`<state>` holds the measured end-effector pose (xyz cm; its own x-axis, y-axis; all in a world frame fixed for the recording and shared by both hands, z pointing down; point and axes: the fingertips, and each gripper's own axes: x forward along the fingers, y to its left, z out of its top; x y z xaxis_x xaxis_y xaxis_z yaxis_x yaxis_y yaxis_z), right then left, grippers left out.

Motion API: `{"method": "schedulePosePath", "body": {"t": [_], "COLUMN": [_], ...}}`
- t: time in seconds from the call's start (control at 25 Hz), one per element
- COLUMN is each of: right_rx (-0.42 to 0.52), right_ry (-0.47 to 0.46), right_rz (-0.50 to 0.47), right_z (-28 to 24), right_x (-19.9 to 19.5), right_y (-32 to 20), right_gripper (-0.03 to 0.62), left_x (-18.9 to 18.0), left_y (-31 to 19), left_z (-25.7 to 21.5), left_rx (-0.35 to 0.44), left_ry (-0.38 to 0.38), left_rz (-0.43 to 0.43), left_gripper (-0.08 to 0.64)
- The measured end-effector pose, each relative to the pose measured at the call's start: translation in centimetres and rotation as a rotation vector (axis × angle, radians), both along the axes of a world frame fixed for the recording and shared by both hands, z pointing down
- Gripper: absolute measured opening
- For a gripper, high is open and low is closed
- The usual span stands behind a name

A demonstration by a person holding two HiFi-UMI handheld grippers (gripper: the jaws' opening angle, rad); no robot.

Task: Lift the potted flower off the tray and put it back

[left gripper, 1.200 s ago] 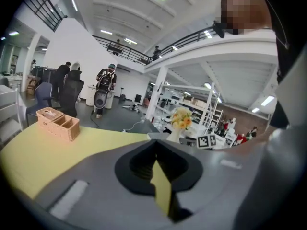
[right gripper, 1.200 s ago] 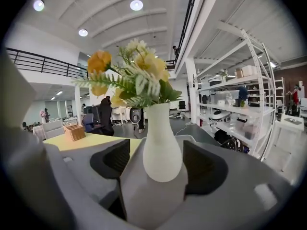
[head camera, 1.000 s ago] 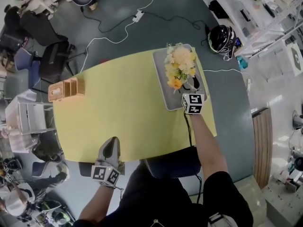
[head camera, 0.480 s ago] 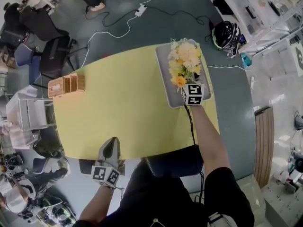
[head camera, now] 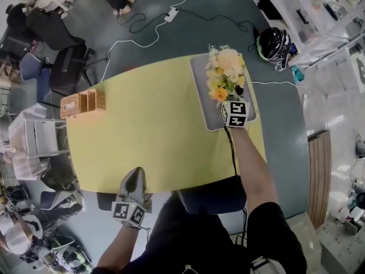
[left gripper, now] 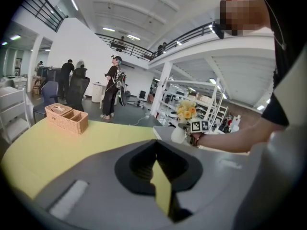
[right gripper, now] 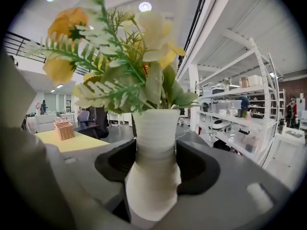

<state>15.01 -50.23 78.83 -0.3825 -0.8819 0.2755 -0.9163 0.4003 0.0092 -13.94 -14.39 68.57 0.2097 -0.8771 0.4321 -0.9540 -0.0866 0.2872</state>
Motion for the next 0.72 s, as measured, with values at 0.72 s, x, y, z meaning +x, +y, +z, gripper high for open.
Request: {"method": "schedulePosePath", "body": {"t": [0.72], "right_rx": [0.113], "right_ry": [-0.036], "right_rz": [0.039], "right_z": [-13.3], "right_x": [-0.8], "right_y": [6.9], "right_gripper": [0.256], "left_x": [-3.3], "left_y": [3.6], "left_z": [-5.7], "left_rx": [0.104], "left_ry": [0.022], "left_rz": [0.027], "left_gripper": [0.008]}}
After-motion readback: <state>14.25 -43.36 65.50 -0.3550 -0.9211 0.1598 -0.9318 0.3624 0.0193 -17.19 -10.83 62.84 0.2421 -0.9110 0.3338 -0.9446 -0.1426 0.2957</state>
